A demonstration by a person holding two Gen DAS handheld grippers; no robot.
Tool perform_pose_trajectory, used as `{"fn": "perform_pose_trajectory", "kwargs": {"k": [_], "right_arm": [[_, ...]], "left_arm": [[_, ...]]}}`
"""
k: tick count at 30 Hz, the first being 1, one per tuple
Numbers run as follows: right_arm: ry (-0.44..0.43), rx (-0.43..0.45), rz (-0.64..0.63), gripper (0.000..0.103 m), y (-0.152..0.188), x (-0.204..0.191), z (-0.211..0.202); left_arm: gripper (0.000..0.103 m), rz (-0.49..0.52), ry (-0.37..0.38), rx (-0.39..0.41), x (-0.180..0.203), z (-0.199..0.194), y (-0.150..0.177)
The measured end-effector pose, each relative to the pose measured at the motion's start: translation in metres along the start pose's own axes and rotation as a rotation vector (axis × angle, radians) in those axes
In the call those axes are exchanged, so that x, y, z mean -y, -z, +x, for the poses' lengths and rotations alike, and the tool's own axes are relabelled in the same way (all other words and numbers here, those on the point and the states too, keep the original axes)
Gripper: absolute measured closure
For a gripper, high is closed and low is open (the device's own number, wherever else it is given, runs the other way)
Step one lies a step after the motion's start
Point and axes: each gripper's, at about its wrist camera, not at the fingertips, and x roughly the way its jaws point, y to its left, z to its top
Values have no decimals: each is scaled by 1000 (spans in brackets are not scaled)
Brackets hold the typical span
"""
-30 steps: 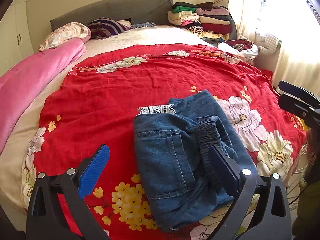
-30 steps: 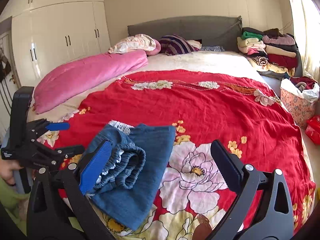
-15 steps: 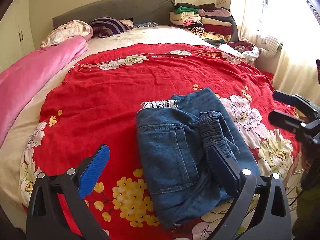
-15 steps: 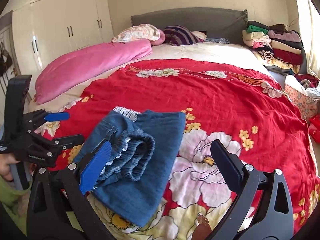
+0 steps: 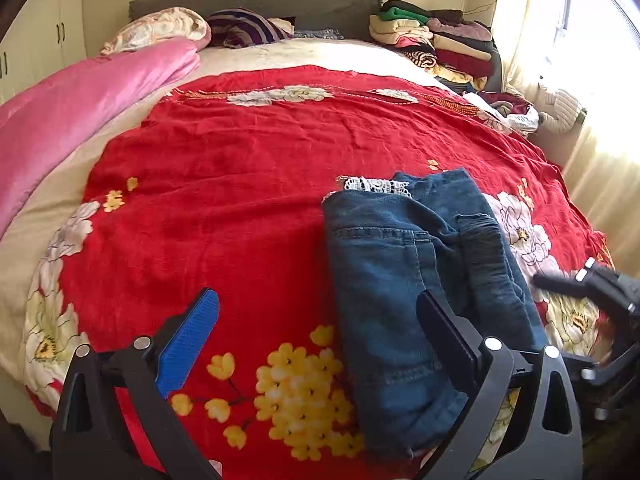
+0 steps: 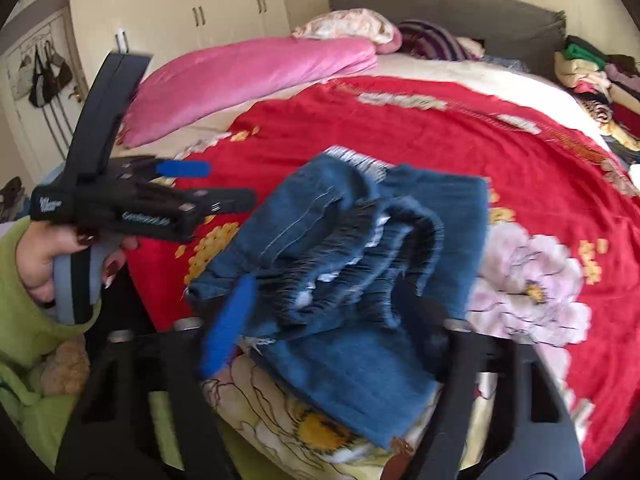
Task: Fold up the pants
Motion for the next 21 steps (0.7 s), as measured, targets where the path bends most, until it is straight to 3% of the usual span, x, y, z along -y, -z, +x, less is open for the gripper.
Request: {"fn": "perform_pose_trajectory", "kwargs": {"k": [1, 2, 6, 11, 13, 15, 20, 21], "right_arm": [[-5, -16, -8, 78, 1, -1, 5], [4, -28, -29, 84, 3, -3, 9], [24, -67, -68, 92, 14, 0, 7], [6, -79, -22, 91, 21, 7, 10], [-1, -74, -21, 86, 18, 8, 6], [1, -43, -2, 64, 14, 13, -6], [75, 47, 62, 43, 6, 33, -35], [94, 57, 81, 42, 5, 39, -38]], "left_arm": [[4, -3, 2, -7, 0, 3, -1], [4, -4, 6, -14, 0, 7, -1], [4, -6, 10, -31, 0, 15, 1], [4, -8, 20, -40, 4, 19, 2], [4, 0, 20, -34, 6, 15, 3], [4, -1, 26, -17, 7, 8, 2], [4, -2, 34, 22, 12, -4, -3], [4, 2, 31, 26, 13, -4, -4]]}}
